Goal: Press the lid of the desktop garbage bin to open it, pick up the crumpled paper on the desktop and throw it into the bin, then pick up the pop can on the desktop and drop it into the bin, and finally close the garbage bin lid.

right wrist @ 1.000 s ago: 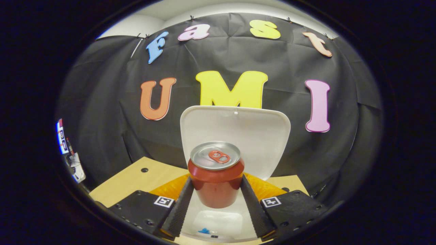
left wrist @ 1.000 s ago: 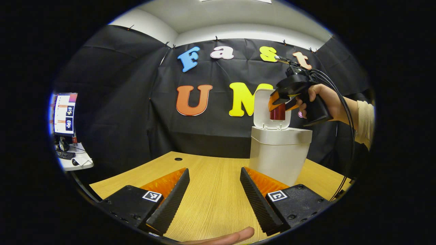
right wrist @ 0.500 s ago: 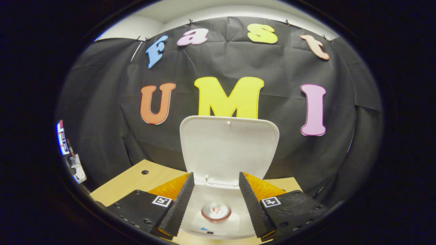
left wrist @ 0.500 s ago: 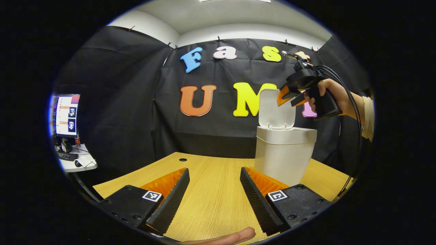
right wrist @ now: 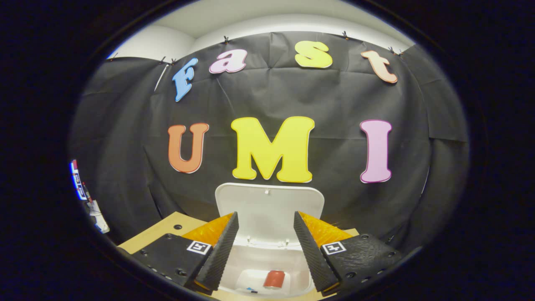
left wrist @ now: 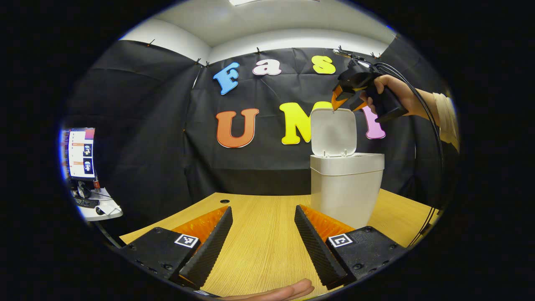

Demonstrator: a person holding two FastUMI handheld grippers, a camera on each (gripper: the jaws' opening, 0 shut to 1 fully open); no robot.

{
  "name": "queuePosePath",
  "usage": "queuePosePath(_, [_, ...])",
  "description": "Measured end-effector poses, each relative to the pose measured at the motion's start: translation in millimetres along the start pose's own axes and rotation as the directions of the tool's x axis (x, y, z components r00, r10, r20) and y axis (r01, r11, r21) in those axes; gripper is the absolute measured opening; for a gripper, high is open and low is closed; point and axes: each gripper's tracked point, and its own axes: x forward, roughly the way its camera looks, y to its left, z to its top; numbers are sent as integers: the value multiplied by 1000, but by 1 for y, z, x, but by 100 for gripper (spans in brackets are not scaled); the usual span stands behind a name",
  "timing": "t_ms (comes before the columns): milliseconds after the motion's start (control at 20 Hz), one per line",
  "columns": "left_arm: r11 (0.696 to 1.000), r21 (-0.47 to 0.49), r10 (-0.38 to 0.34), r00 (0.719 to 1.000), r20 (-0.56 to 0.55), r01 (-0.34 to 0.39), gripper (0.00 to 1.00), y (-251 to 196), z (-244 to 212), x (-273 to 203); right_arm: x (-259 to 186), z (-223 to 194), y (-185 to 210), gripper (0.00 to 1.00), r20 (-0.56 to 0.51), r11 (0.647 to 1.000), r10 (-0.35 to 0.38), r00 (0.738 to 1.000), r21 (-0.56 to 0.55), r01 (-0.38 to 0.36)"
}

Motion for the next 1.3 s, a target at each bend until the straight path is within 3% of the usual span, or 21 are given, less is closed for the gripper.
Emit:
queuePosePath(450, [999,-8,-33,999,-32,32,96,-15,-15,7,25,58,14,83,70,1000,4,998,28,-6])
queuePosePath(750, [997,70,-36,996,-84,42,98,-27,-31,7,70,51,-6,93,23,997,-77,997,-6,77])
queuePosePath(1000, [989,-31,-145,986,-88,142,99,-58,-26,-2,82,38,-14,94,-52,997,-80,995,-3,80])
queuePosePath(1300, [993,-26,-116,992,-54,115,98,-43,-19,4,71,24,-10,95,-114,997,-58,992,37,63])
